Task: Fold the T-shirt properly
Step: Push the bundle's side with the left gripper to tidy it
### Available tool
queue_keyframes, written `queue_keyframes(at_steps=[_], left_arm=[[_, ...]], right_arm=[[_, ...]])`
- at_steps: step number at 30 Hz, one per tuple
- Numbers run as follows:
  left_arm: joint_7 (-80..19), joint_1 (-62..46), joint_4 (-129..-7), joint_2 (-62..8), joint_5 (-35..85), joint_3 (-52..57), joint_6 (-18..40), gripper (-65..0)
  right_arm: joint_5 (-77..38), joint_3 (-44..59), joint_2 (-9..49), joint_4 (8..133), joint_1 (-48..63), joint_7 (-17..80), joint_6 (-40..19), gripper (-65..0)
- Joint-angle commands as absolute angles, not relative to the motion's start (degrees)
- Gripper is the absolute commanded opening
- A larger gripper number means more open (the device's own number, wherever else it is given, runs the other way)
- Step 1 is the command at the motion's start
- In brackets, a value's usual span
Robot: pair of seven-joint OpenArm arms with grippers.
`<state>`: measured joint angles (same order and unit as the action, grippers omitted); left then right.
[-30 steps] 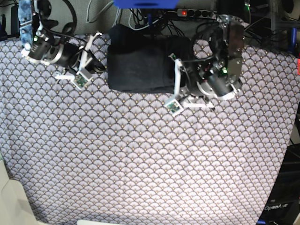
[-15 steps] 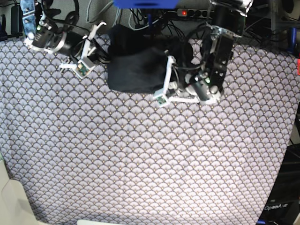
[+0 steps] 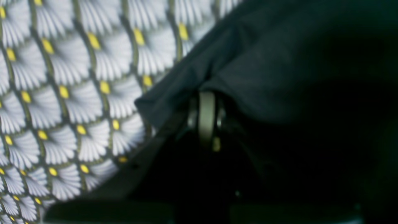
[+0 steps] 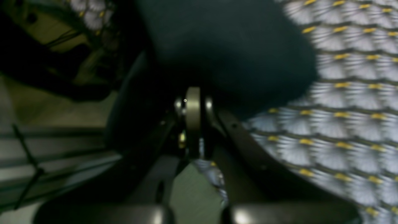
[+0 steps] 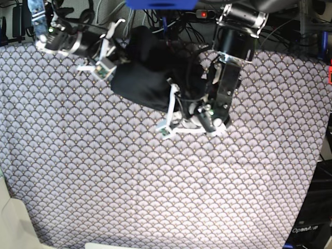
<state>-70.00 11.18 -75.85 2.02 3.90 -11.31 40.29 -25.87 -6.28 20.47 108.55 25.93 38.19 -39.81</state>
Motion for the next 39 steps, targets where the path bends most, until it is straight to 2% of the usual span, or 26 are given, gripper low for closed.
queue_keyframes(at_steps=[1, 7, 15, 21, 30, 39], left_arm=[[-70.37, 10.77, -74.68, 2.51, 2.95, -11.74, 40.0, -65.0], [-71.16, 11.74, -78.37, 2.51, 3.21, -11.74, 40.0, -65.0], [-75.91, 13.14, -87.78, 2.42, 3.21, -11.21, 40.0, -65.0], [-80.0, 12.7, -98.33, 1.89, 3.21, -2.86, 40.0, -65.0], [-80.0, -1.89, -112.48, -9.54, 3.3, -9.89, 40.0, -65.0], [-80.0, -8.04, -114.15, -14.73, 2.68, -13.14, 40.0, -65.0]], right_arm=[[-26.33, -6.2, 21.67, 108.26, 25.71, 36.97, -40.0, -65.0], [-26.33, -6.46, 23.78, 102.9, 25.8, 31.6, -40.0, -65.0], [-26.33, -6.64, 24.66, 102.81, 26.42, 31.34, -40.0, -65.0], [-26.33, -5.93, 26.68, 102.9, 26.33, 31.25, -40.0, -65.0], [-26.33, 8.75, 27.12, 102.81, 24.48, 31.69, -40.0, -65.0], [-26.33, 14.2, 27.12, 102.64, 23.78, 31.87, -40.0, -65.0]])
